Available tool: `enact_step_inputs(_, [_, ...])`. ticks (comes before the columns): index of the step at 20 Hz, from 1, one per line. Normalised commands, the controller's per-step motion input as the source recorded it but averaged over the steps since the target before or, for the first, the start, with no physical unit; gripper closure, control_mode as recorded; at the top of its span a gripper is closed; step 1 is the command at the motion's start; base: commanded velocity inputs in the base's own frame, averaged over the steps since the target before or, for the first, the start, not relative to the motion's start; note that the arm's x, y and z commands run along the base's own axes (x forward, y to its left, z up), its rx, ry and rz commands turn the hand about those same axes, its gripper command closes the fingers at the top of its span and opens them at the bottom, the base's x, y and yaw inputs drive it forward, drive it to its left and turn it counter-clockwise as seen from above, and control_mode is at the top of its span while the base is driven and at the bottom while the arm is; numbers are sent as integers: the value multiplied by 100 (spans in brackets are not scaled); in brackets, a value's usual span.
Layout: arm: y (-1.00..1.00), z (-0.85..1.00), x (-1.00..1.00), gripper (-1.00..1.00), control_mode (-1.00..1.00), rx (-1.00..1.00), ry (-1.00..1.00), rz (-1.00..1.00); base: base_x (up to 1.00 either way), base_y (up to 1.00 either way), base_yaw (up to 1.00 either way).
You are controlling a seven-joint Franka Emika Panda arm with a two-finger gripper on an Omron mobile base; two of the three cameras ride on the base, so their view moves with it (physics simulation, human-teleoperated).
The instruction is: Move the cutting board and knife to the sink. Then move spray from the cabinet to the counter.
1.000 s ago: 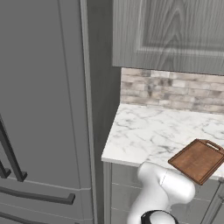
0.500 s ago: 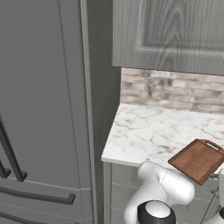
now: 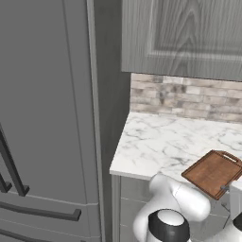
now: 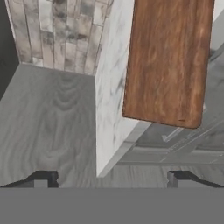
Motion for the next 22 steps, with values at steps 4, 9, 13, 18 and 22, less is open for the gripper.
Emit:
enact_step_inputs(4, [-1,-6,19,-100,-100,1,0,0,0,0,0])
enact_step_inputs(9, [-16,-9,0,-100,-100,5,0,0,0,0,0])
enact_step_inputs(13, [-8,-17,0,-100,-100,3,0,0,0,0,0])
enact_step_inputs(18, [-13,-22,0,-100,-100,5,0,0,0,0,0])
enact_step_inputs(22, [-15,-18,0,-100,-100,6,0,0,0,0,0])
